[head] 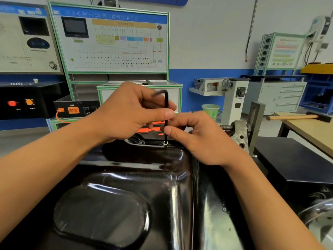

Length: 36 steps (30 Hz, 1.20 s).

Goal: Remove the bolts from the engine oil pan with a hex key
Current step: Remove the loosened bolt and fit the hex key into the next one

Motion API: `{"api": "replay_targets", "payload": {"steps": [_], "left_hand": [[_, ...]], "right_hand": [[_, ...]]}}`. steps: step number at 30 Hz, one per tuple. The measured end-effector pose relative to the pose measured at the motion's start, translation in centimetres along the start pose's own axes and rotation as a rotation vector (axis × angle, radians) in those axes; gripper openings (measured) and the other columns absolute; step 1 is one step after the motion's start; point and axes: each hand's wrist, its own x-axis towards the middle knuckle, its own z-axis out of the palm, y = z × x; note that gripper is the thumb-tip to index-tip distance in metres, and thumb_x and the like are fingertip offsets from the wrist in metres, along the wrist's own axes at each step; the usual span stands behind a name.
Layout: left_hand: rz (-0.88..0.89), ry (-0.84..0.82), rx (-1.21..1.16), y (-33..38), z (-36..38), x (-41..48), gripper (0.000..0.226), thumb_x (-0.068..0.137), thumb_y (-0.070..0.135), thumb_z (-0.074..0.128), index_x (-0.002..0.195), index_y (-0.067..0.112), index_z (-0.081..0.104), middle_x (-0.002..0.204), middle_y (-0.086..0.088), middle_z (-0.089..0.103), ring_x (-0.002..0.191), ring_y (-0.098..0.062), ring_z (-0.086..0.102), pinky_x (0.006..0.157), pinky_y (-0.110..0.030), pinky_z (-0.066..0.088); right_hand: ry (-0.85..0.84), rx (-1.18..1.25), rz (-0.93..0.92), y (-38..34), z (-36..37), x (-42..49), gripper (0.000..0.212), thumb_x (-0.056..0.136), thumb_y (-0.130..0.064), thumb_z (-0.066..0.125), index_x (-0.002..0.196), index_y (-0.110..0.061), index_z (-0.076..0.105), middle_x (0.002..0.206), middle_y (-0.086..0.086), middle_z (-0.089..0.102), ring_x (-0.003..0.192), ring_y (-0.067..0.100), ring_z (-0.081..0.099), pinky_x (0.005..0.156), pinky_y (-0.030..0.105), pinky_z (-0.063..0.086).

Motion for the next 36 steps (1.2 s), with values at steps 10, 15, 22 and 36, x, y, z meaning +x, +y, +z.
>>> {"api": "replay_targets", "payload": {"steps": [10,15,22,36], "left_hand": [[0.104,0.166,0.133,0.1,0.8,0.0,0.052,0.054,0.033,0.084,0.072,-0.01,0.061,0.067,-0.013,0.069,0.058,-0.011,0.058,0.049,-0.022,0.048],[0.087,0.165,0.152,0.2,0.8,0.0,0.04,0.065,0.02,0.088,0.071,-0.01,0.061,0.07,-0.019,0.067,0.066,-0.021,0.057,0.062,-0.046,0.048],[0.099,0.189,0.117,0.4,1.0,0.0,0.047,0.06,0.026,0.086,0.073,-0.012,0.061,0.076,-0.027,0.067,0.069,-0.025,0.058,0.068,-0.05,0.051],[0.122,0.254,-0.104,0.7,0.4,0.3,0.049,0.06,0.032,0.08,0.074,-0.009,0.056,0.063,-0.013,0.055,0.046,-0.013,0.048,0.048,-0.023,0.043]], "right_hand": [[0.019,0.018,0.062,-0.3,-0.2,-0.3,0.004,0.086,-0.014,0.077,0.09,-0.013,0.078,0.08,0.008,0.073,0.068,0.034,0.058,0.073,0.046,0.052],[-0.154,-0.055,0.161,-0.4,-0.3,0.0,0.025,0.087,0.006,0.054,0.09,-0.005,0.075,0.086,0.018,0.072,0.087,0.039,0.064,0.085,0.054,0.052],[-0.162,0.027,0.186,-0.8,-0.2,-0.1,0.04,0.085,0.009,0.052,0.088,-0.024,0.075,0.093,0.008,0.078,0.093,0.026,0.073,0.094,0.051,0.054],[-0.207,0.377,0.207,-0.6,-2.0,-0.5,0.035,0.077,0.002,0.072,0.112,-0.005,0.07,0.099,0.015,0.077,0.09,0.019,0.072,0.087,0.03,0.057]]}}
